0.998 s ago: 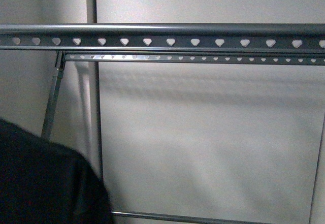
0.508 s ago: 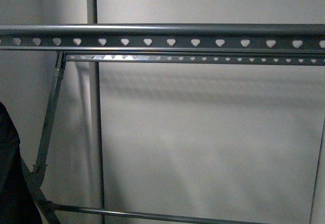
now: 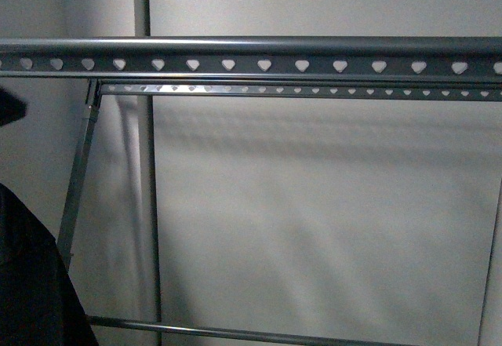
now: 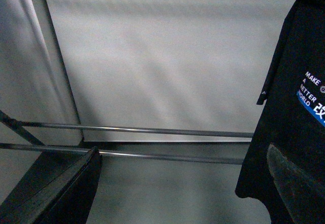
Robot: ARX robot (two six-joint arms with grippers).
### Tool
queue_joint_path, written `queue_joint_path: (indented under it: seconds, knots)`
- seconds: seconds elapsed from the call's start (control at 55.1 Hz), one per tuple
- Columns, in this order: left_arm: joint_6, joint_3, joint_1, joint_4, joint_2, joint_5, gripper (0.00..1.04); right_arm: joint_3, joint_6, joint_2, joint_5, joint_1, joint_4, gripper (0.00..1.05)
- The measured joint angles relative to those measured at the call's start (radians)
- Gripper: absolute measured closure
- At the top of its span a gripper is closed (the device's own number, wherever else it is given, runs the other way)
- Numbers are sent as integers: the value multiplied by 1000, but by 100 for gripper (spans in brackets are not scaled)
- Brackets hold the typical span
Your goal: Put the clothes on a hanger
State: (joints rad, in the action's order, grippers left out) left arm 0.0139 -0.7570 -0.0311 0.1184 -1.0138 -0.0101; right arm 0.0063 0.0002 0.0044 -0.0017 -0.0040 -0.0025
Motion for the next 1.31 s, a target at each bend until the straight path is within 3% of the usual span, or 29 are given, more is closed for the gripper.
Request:
queue_joint_path:
  seconds: [0.073,0.145,0.236,0.417,0.562,0.98,1.198,1.306]
  knots:
    - [-372,-1,-1,-174,-32,-182,7,0,0,0,0,0,0,7]
    - [-647,-1,-34,-185,-60,-325,7,0,0,0,0,0,0,7]
    - [-779,-27,-66,-193,-85,-406,7,0,0,0,0,0,0,7]
    - [-893,-107,-87,-196,-165,-496,7,0,0,0,0,0,0,7]
    - [-941,-190,-29,-220,-278,-571,7,0,0,0,0,0,0,7]
    - [-951,-494,13,-267,-616,-635,7,0,0,0,0,0,0,7]
    - [-916,-517,24,-254,-650,-610,44,0,0,0,0,0,0,7]
    - [-885,-454,27,-227,-594,-546,65,0,0,0,0,0,0,7]
